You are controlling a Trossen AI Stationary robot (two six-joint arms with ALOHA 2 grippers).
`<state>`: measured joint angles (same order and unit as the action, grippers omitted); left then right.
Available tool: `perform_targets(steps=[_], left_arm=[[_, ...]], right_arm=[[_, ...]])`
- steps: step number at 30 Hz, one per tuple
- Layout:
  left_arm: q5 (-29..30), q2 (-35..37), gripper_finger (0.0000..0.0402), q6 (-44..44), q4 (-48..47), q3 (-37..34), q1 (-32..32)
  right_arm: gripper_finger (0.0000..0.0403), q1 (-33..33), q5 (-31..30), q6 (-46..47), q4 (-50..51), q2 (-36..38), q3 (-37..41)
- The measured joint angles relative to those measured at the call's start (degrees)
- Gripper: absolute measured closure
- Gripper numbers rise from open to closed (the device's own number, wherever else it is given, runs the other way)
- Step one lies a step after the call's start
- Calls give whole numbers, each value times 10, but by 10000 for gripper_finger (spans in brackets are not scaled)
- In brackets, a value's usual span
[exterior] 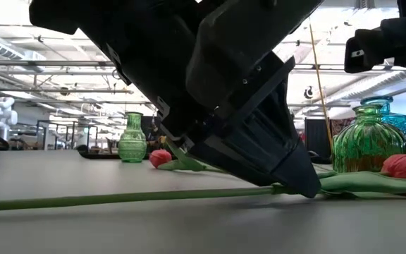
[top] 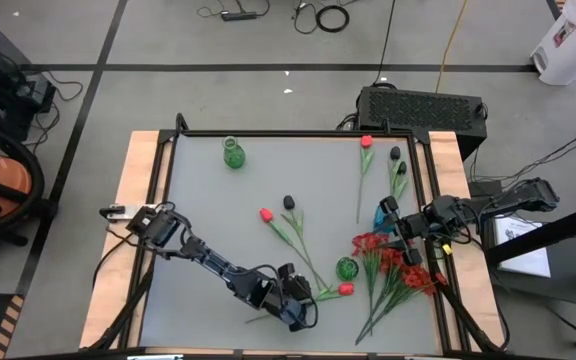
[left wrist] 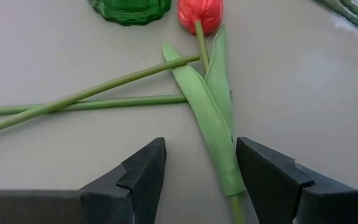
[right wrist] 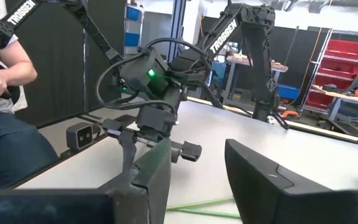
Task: Sort flowers into vase by color
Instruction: Put the bottom pink flower into the top green vase
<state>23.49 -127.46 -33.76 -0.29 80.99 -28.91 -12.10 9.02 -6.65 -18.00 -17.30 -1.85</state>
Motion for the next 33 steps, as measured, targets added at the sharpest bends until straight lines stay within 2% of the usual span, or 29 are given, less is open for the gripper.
perform_targets(steps=[5,26,33], left_arm=[[0,0,211,0,-1,0,-1],[-38,-1,379,43,13,0,-5],[-39,-1,393,72,13,0,-5]], right_arm=[[259,0,0,0,0,0,0],[259,0,0,0,-1,0,0],[259,0,0,0,-1,0,0]])
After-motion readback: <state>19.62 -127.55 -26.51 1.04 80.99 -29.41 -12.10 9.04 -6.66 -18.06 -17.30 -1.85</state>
